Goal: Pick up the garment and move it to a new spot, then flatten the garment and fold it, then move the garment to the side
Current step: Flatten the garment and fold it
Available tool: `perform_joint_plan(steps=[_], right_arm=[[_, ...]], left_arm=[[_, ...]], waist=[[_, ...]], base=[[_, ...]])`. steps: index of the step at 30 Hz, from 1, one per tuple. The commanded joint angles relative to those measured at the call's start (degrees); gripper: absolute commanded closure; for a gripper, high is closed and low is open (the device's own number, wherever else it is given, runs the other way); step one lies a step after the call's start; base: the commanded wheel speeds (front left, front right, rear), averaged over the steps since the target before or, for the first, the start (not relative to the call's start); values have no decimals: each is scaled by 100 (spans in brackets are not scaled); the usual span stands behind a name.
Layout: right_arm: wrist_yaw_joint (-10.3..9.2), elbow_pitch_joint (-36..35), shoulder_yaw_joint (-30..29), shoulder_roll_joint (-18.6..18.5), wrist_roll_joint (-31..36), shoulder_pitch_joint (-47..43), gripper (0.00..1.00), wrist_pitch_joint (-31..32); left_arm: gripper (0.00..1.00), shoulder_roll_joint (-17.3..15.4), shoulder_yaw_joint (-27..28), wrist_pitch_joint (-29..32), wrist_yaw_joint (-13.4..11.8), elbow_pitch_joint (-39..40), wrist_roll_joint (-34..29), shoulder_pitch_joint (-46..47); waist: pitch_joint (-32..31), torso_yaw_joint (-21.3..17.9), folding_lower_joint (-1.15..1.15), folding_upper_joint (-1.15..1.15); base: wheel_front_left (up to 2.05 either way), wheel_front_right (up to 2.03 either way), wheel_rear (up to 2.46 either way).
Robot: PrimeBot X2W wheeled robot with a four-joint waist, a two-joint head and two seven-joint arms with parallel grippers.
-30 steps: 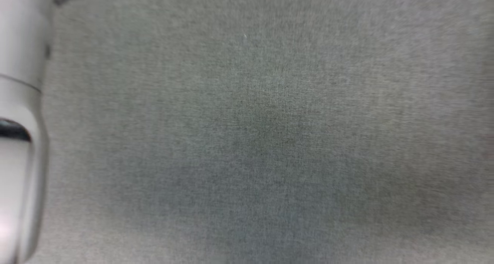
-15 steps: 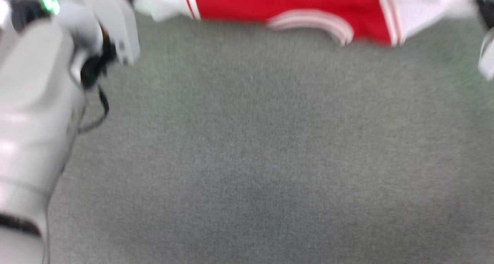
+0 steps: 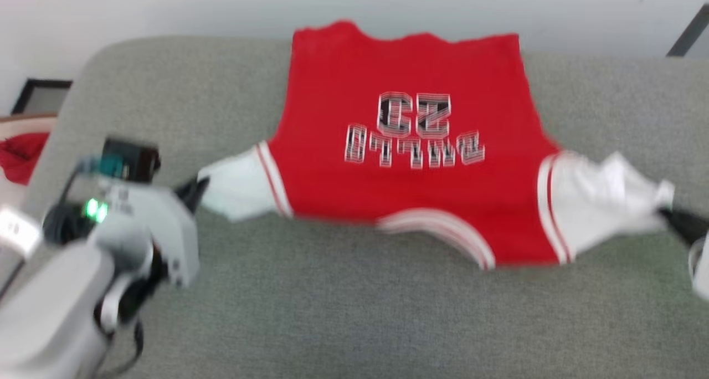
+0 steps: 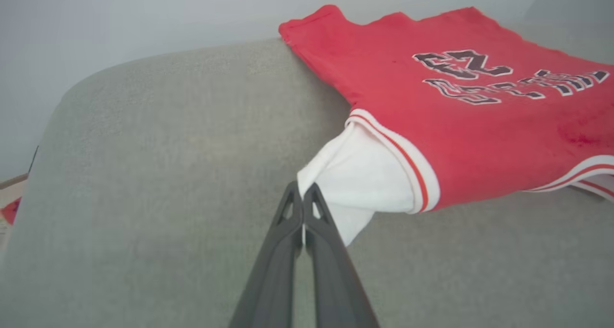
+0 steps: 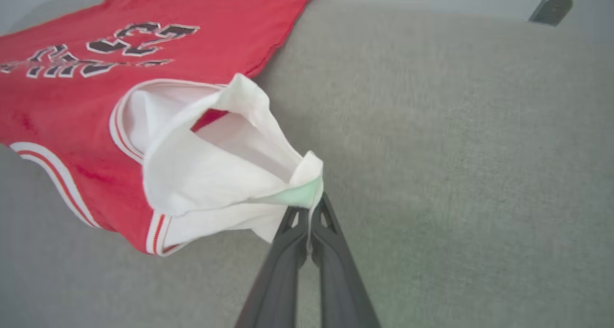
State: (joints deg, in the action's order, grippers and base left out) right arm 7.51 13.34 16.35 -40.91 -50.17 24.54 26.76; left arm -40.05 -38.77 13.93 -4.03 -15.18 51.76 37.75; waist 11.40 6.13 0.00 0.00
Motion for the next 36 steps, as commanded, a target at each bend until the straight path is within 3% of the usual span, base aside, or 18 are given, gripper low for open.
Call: perform_joint_plan(steps=[1,8,13,15,22,31,32,34,35,36], right_arm=[[-5,-235,-197,-22,-18,-435,100,123],[-5,-1341,-991,203,156,-2199,100,866],[-5,-2052,-1559,546,369,-3119,100,1359],[-5,-2277,-1743,701,449,-3368,100,1485],[-5,-2734,-2038,1183,771,-3574,100,1758],[-4,-2648,-1753,1318,1083,-3049,100,1806],[-4,-2639,-1708,1313,1077,-2998,96,1808],[-5,-2632,-1673,1314,1067,-2917,49,1770],[-5,-2647,-1652,1301,1056,-2890,0,1760],[-4,-2674,-1639,1283,1025,-2869,0,1762]], left_arm=[[100,-206,52,-16,-231,373,54,-388],[100,-897,282,-121,-1222,1904,359,-1926],[100,-1085,479,-387,-1788,2591,564,-2786],[100,-1085,504,-495,-1900,2773,639,-3049],[100,-986,485,-796,-2011,2823,576,-3378],[100,-629,213,-759,-1758,2218,323,-2856],[100,-594,192,-771,-1738,2164,303,-2804],[100,-484,162,-797,-1697,2063,308,-2732],[100,-456,155,-821,-1678,2026,293,-2709],[100,-419,164,-856,-1668,1993,305,-2691]], waist=[[-193,90,0,0],[-221,165,0,0],[-158,209,0,0],[-122,232,0,0],[-23,286,0,0],[105,254,0,0],[125,242,0,0],[149,231,0,0],[164,223,0,0],[175,217,0,0]], base=[[0,0,0],[0,0,0],[0,0,0],[0,0,0],[0,0,0],[0,0,0],[0,0,0],[0,0,0],[0,0,0],[0,0,0]])
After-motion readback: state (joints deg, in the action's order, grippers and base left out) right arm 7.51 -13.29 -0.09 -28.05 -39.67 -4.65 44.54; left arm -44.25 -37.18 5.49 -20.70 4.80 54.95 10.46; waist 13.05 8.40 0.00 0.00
